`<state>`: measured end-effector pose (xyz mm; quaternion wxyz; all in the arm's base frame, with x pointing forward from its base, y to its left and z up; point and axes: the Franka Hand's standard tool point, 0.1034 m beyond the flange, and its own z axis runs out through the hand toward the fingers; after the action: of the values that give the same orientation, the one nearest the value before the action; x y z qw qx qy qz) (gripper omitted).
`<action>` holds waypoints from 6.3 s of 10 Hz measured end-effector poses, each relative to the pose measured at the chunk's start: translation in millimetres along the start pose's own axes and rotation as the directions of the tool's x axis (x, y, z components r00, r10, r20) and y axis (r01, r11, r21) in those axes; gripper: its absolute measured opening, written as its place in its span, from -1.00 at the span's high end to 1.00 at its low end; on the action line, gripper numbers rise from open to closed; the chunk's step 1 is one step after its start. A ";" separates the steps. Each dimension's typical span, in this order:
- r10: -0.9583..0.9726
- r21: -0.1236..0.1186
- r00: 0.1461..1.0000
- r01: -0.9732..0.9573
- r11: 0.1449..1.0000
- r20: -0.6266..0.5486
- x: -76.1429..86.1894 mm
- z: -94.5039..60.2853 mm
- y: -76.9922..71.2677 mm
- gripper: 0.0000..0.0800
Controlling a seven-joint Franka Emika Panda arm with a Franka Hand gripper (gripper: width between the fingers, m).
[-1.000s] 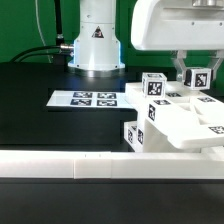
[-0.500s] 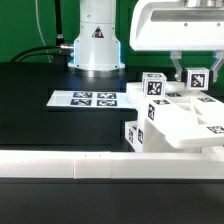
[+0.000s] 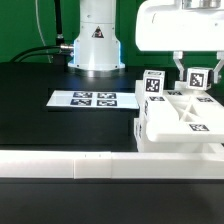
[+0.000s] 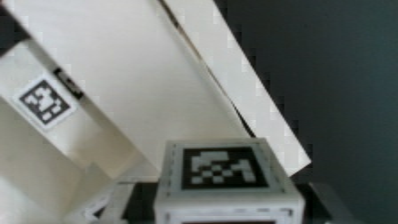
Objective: Assemble chair
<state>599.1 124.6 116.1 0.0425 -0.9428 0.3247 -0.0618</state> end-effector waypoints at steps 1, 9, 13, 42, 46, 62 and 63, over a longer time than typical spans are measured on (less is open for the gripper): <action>0.085 0.003 0.996 -0.085 0.996 0.003 -0.2 0.1 -0.1 0.30; 0.552 0.010 0.833 -0.553 0.833 0.039 -5.6 7.0 0.6 0.29; 0.338 -0.002 0.940 -0.338 0.941 0.043 0.0 -2.4 -3.9 -0.51; -0.522 0.005 0.821 0.535 0.845 0.230 1.2 -2.2 4.9 0.29; -0.047 -0.098 0.980 0.066 0.993 0.191 -0.5 -1.3 0.1 0.29; 0.876 -0.149 0.480 -0.865 0.480 0.036 -1.4 -0.4 -1.3 0.15; 0.854 -0.153 0.519 -0.841 0.519 0.043 -0.4 -2.4 -2.0 -0.28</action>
Offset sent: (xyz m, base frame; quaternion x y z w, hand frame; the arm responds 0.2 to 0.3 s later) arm -0.0088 0.0052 -0.0095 -0.0055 -0.0208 0.2919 0.9562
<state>599.7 126.3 118.7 0.0325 -0.6675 0.7429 0.0384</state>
